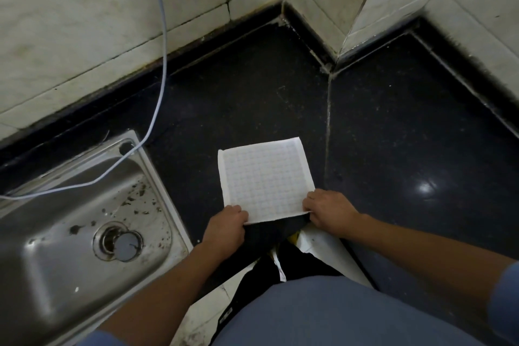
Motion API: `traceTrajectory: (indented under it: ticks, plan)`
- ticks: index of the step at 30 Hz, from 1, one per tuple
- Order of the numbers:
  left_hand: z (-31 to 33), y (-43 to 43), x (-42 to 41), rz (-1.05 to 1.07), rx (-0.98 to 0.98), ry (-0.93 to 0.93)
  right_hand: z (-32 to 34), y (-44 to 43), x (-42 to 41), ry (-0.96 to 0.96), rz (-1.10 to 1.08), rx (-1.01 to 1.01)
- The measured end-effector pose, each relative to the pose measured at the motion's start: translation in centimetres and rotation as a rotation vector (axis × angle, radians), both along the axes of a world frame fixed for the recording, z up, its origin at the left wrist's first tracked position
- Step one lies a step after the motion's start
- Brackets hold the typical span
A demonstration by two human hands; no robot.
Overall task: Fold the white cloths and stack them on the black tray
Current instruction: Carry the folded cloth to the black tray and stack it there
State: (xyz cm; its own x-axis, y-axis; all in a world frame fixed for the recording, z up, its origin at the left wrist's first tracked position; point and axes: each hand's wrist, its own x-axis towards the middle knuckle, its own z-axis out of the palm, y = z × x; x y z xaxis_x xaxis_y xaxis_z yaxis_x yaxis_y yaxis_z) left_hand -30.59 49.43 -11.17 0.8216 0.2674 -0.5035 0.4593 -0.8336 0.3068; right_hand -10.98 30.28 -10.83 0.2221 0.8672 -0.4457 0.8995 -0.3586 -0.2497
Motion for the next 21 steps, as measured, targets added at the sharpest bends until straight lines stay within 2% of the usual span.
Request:
traceTrajectory:
  ticks: [3, 6, 10, 13, 21]
  plan:
    - [0.9, 1.9, -0.2, 0.056, -0.17, 0.11, 1.3, 0.2, 1.0, 0.115, -0.074, -0.117]
    - [2.4, 4.5, 0.9, 0.154, -0.262, 0.118, 3.2, 1.5, 3.0, 0.171, -0.167, -0.063]
    - [4.2, 7.9, 3.7, 0.339, -0.162, -0.057, 4.7, 4.9, 5.9, 0.167, -0.344, 0.079]
    - [4.1, 9.6, 5.6, 0.422, -0.096, -0.15, 4.0, 7.4, 7.6, 0.134, -0.45, 0.073]
    - [0.0, 11.1, 8.8, 0.534, -0.027, -0.047, 0.5, 10.6, 8.7, 0.038, -0.501, -0.03]
